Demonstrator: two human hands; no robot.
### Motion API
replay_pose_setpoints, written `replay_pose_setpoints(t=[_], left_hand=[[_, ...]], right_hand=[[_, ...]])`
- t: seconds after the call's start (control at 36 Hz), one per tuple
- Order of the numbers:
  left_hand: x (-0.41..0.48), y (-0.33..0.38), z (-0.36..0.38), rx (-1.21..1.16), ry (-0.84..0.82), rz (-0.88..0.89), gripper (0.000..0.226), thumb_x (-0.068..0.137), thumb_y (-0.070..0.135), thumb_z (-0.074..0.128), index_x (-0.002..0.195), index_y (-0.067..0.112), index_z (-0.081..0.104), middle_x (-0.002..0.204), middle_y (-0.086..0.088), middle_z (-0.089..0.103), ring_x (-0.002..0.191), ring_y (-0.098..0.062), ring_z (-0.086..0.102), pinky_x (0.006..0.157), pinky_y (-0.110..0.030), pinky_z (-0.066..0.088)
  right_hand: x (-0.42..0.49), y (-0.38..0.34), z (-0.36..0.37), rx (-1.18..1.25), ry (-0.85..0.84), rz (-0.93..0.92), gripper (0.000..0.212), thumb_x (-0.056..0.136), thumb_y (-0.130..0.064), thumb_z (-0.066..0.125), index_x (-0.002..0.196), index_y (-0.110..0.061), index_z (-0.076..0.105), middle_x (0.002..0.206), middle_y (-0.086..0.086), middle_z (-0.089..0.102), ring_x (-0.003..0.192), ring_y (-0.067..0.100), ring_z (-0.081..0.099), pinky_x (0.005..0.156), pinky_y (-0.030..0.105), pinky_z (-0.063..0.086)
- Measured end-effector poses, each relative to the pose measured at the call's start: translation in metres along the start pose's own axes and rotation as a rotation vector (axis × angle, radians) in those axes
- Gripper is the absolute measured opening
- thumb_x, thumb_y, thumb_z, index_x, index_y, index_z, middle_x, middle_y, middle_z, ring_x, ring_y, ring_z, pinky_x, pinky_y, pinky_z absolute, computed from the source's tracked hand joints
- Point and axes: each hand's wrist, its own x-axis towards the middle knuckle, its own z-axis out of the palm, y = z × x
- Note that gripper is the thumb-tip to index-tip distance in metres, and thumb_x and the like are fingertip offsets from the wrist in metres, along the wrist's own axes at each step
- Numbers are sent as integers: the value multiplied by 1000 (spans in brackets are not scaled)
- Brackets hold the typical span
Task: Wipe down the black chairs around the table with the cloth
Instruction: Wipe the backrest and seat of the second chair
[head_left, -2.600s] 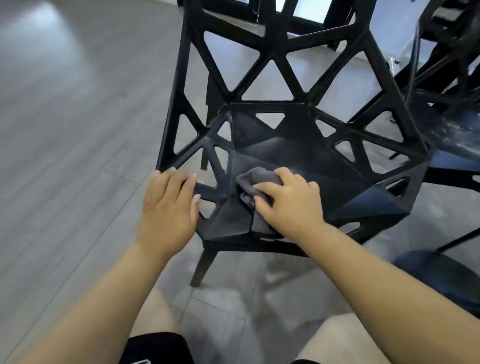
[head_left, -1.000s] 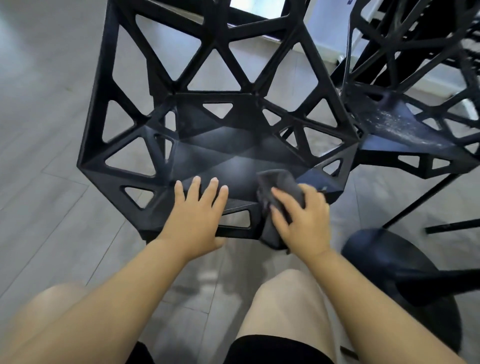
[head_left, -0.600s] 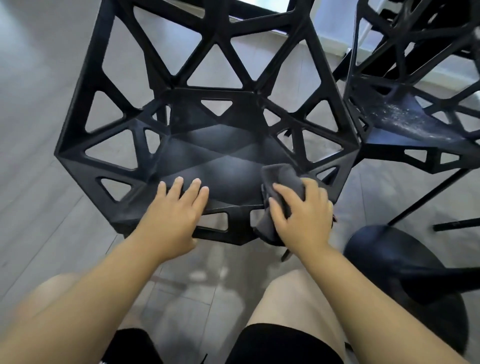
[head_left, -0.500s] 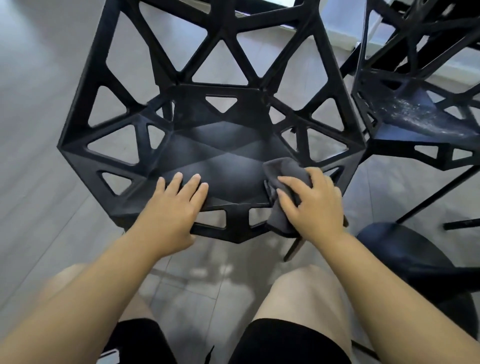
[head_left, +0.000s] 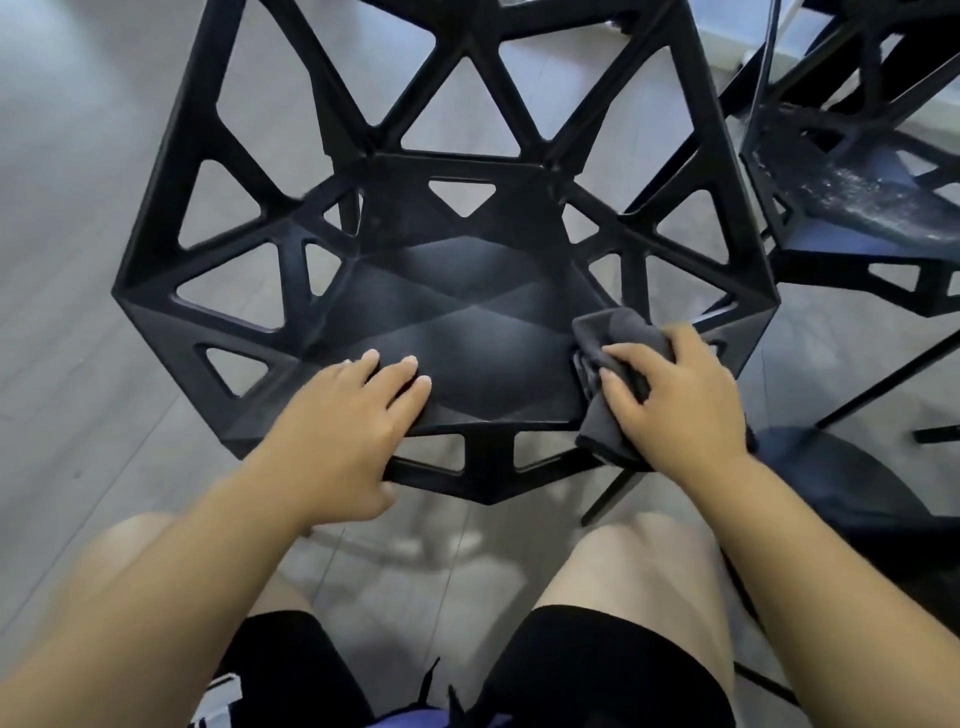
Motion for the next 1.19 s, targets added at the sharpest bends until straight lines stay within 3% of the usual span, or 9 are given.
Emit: replay_pose_setpoints(t=[0.14,0.36,0.5,0.58,0.67,0.81,1.0,1.11,1.19], left_hand=[[21,-4,-28,-273,18,-79,69,80,71,30,125,26,58,127,8,57,109,-20,58,83,-37,52],[80,15,-18,-293,-74,-119,56,93,59,32,140,29,41,146,9,37,133,-17,35,104,-35,36],[99,26,-14,-201,-1,-202,50,91,63,31,113,26,57,114,4,54,100,-22,53,72,-32,46],[105,27,-16,-170,-8,-229,49,90,64,31,104,25,56,109,4,54,96,-22,54,65,-30,41],[115,29,-19,-146,-28,-249,49,90,64,31,104,23,55,108,2,53,95,-23,54,63,-29,37],[134,41,-16,-242,-58,-254,49,93,58,32,125,23,45,125,0,44,107,-26,49,76,-34,42],[131,51,-5,-270,25,-272,47,97,50,29,132,26,49,142,5,42,122,-29,46,98,-38,39],[131,51,-4,-287,67,-291,46,96,52,31,130,29,52,139,8,45,119,-25,48,93,-36,42],[133,51,-2,-266,68,-300,45,95,52,30,127,29,53,136,9,46,115,-25,49,90,-35,43]], right_hand=[[46,18,-3,-271,-44,43,29,91,-36,55,110,-18,68,112,16,50,98,40,49,79,48,41],[64,18,0,-418,-104,286,34,97,-38,43,120,-19,59,131,14,40,115,37,42,92,48,36],[51,17,-8,-273,-197,97,31,95,-41,46,117,-25,60,121,8,45,106,30,48,83,39,43],[54,42,-18,-371,-79,-37,21,87,-34,62,102,-20,69,106,13,53,88,34,54,65,36,42],[70,71,-30,-405,92,66,14,79,-23,73,86,-11,72,89,20,54,67,38,54,55,34,29],[69,74,-24,-305,153,122,14,80,-23,66,88,-14,74,93,18,55,66,38,54,54,35,38],[42,42,-14,-165,-79,-10,21,86,-35,61,100,-23,71,97,9,58,78,30,57,62,34,46],[40,62,-14,-135,31,-156,25,87,-37,55,98,-21,72,91,10,57,70,28,53,56,31,43],[49,88,-17,-178,214,-37,23,87,-32,56,98,-17,71,94,14,56,71,35,53,56,38,46]])
